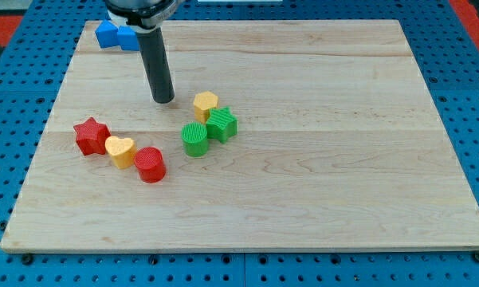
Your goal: Nudge the yellow hexagon towards the top
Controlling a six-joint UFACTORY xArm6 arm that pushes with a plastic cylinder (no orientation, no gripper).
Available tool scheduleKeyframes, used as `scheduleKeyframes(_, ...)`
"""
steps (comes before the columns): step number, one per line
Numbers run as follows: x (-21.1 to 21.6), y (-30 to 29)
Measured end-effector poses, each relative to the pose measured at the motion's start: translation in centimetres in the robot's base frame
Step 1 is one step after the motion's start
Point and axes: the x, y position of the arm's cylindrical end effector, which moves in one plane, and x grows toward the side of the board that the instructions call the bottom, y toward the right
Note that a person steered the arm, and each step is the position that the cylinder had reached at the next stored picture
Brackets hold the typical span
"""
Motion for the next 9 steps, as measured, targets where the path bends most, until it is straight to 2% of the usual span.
scheduleKeyframes(3, 0.9, 0.1)
scheduleKeyframes(6, 10.2, 5.4)
scheduleKeyframes(7, 12.0, 8.0)
scheduleKeyframes(8, 10.2, 13.7)
scheduleKeyframes(9, 6.1, 12.7)
